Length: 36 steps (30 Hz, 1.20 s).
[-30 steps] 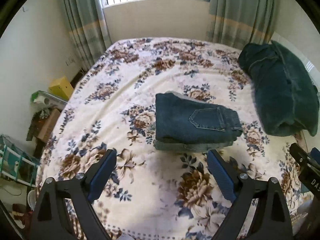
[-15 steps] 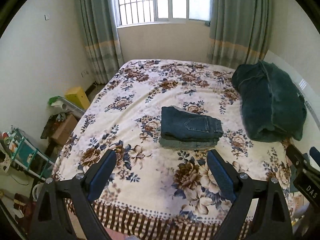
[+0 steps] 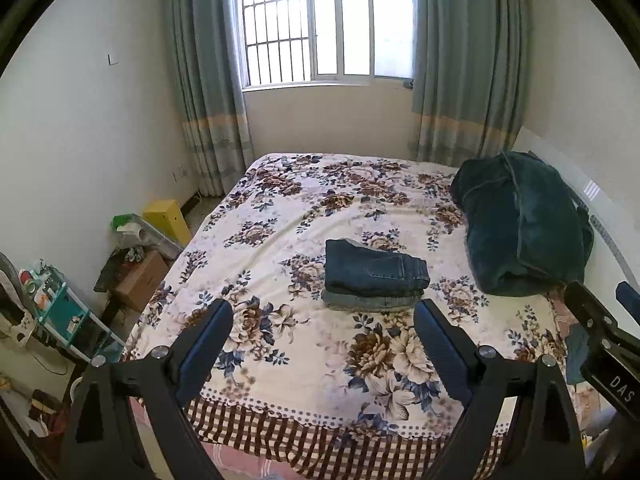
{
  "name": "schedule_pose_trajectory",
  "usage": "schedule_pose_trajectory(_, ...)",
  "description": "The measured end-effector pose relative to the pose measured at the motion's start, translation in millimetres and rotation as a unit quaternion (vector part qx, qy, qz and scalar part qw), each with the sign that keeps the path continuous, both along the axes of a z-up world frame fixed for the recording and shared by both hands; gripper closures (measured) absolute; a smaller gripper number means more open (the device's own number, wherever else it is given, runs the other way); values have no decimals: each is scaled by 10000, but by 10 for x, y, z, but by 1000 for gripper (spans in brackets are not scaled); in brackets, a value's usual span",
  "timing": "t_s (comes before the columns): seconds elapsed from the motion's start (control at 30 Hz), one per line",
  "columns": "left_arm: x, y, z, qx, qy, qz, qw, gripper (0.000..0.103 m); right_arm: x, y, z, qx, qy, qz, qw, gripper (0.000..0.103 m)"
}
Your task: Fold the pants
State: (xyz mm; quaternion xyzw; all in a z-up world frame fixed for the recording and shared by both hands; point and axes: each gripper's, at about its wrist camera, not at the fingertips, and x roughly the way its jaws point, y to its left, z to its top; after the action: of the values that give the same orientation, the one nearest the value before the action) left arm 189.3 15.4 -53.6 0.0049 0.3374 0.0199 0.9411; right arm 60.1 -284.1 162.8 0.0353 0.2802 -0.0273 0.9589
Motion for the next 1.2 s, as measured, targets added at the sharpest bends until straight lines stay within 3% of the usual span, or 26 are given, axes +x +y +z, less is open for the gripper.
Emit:
schedule_pose_trajectory(0.17,-95,49,-4,-94,39,-19,9999,10,-188,90,102,-56,-112,33,9999,0)
schedule_pose_trajectory(0.23,-106,80,-14,-138,58,2,9999,4,-211,101,109,-102,-132,14,9999,0)
schedule_pose_trajectory(1.2,-53,104,0,-45,23,-27,10000,3,28,91,-86,-24,149,29,9999,0)
